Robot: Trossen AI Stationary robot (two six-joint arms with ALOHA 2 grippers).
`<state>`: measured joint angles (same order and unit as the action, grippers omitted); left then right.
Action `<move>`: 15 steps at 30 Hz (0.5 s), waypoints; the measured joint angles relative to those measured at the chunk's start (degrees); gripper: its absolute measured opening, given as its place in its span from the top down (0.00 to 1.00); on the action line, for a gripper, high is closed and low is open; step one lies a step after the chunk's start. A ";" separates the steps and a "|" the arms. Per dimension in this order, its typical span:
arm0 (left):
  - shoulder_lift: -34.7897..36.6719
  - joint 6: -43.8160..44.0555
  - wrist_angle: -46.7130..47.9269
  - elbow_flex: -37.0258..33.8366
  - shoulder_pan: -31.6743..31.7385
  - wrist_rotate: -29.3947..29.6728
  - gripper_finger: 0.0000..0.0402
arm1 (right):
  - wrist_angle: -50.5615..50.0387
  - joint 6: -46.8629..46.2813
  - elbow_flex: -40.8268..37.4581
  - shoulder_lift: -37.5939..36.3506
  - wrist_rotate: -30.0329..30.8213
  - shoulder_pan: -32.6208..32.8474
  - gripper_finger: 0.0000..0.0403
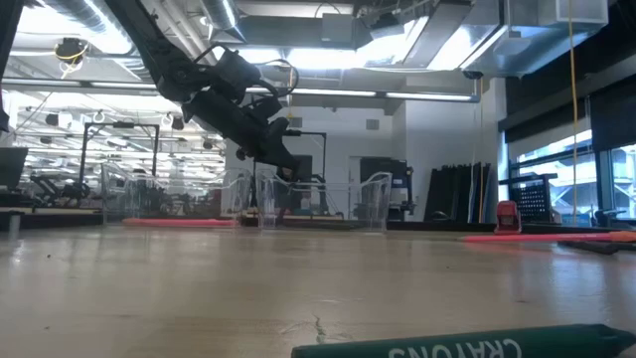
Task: Sort crayons/erasers/pens/pencils in bins
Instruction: Put the black pen into the top right transparent bin, then put the green crayon into the bottom transparent bin
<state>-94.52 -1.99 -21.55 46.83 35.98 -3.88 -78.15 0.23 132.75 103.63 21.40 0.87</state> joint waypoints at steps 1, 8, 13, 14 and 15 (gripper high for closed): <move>0.00 -0.05 0.02 0.00 -0.15 -0.02 0.94 | 0.00 0.00 0.00 0.00 0.01 0.01 0.59; 0.00 0.35 0.05 0.00 -0.43 1.42 0.83 | 0.00 0.00 0.00 0.00 0.01 -0.01 0.59; 0.00 0.39 0.05 0.00 -0.46 1.40 0.78 | 0.00 0.00 0.00 0.00 0.01 -0.01 0.59; 0.00 0.47 0.05 0.00 -0.47 1.40 0.77 | 0.00 0.00 0.00 0.00 0.01 -0.01 0.59; 0.00 1.16 0.05 0.00 -0.46 1.40 0.77 | 0.00 0.00 0.00 0.00 0.01 -0.01 0.59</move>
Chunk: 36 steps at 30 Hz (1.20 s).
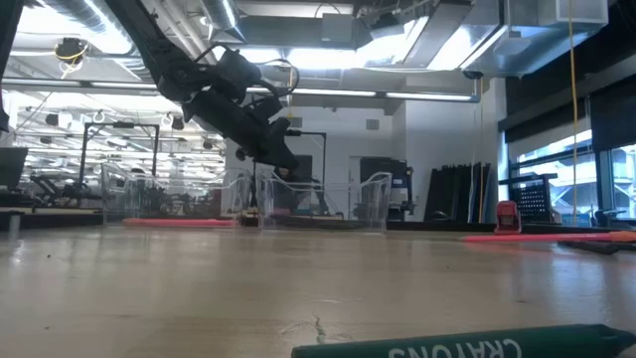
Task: Sort crayons/erasers/pens/pencils in bins
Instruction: Put the green crayon into the bottom transparent bin
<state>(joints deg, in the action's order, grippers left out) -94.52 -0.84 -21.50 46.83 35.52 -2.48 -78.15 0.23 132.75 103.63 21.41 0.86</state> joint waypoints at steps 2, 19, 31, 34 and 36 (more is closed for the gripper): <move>0.34 2.54 0.18 -0.05 0.01 0.00 0.77 | 0.00 -0.07 0.00 0.00 0.00 0.00 0.59; 31.77 14.03 43.81 -0.07 -15.97 1.99 0.78 | -0.15 0.00 0.00 0.00 -0.50 0.00 0.59; 43.60 64.40 70.14 -0.07 -43.27 1.29 0.78 | -0.17 0.02 0.00 0.00 -0.59 0.11 0.59; 43.02 75.80 73.18 -0.07 -50.93 0.76 0.78 | -0.42 0.02 0.00 0.00 -0.61 0.11 0.59; 41.97 82.09 74.94 -0.07 -55.64 -0.71 0.78 | -0.67 0.02 0.00 0.00 -0.61 0.11 0.59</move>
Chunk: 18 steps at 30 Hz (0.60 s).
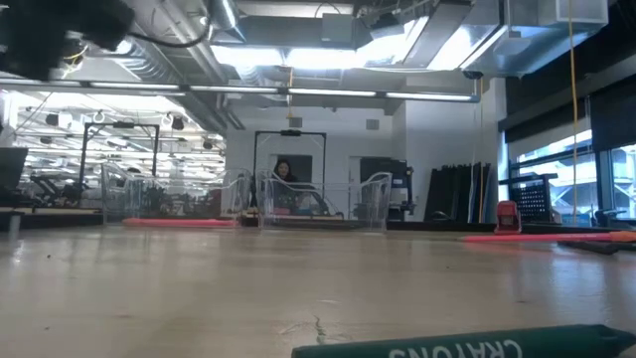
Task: Sort crayons/erasers/pens/pencils in bins
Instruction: Put the green crayon into the bottom transparent bin
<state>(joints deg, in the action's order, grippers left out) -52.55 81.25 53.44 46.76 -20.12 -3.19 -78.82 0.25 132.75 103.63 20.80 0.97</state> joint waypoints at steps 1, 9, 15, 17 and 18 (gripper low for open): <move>-0.59 2.77 0.65 0.00 -2.26 -0.50 0.78 | -0.01 0.04 0.00 0.00 -0.01 0.00 0.59; -8.67 19.13 0.99 0.00 -15.49 -4.49 0.78 | 0.02 0.20 0.00 0.00 0.00 0.00 0.59; -17.37 25.39 0.72 0.02 -21.25 -12.40 0.78 | 0.05 0.20 0.00 0.00 0.05 0.00 0.59; -20.10 26.68 -0.11 0.02 -22.63 -13.43 0.78 | 0.12 0.20 0.00 0.00 0.09 0.00 0.59; -21.26 27.03 -0.92 0.02 -23.18 -13.80 0.78 | 0.30 0.20 0.00 0.00 0.09 0.00 0.59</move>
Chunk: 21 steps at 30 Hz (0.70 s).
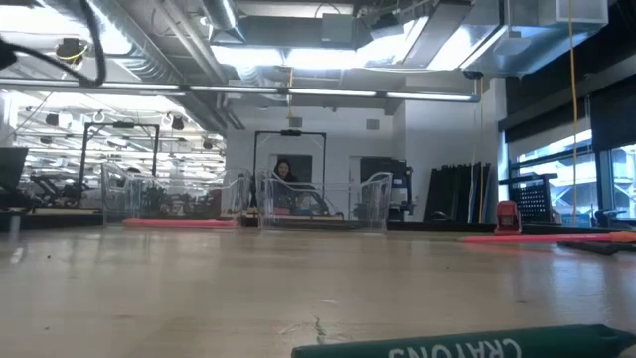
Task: Sort crayons/erasers/pens/pencils in bins
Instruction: Put the green crayon into the bottom transparent bin
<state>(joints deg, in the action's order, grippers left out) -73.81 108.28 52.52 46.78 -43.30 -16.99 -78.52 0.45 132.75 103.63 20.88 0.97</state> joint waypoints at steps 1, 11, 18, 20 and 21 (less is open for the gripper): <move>-1.18 0.38 -0.90 0.00 -0.44 -0.48 0.78 | 0.25 0.00 0.00 0.00 0.00 0.00 0.59; -10.77 0.85 -3.05 0.04 -4.39 -2.84 0.78 | 1.20 0.07 0.00 0.00 0.02 0.00 0.59; -15.57 0.93 -3.12 0.04 -6.20 -7.88 0.78 | 1.18 0.06 0.00 0.00 0.04 0.00 0.59; -16.17 1.54 -3.34 0.04 -6.74 -8.25 0.78 | 1.16 0.07 0.00 0.00 0.04 0.02 0.59; -16.26 2.20 -3.41 0.04 -7.02 -8.25 0.78 | 1.16 0.07 0.00 0.00 0.04 0.00 0.59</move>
<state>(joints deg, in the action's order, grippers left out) -90.06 110.47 49.11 46.83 -50.31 -25.23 -77.36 0.51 132.75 103.63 20.93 0.97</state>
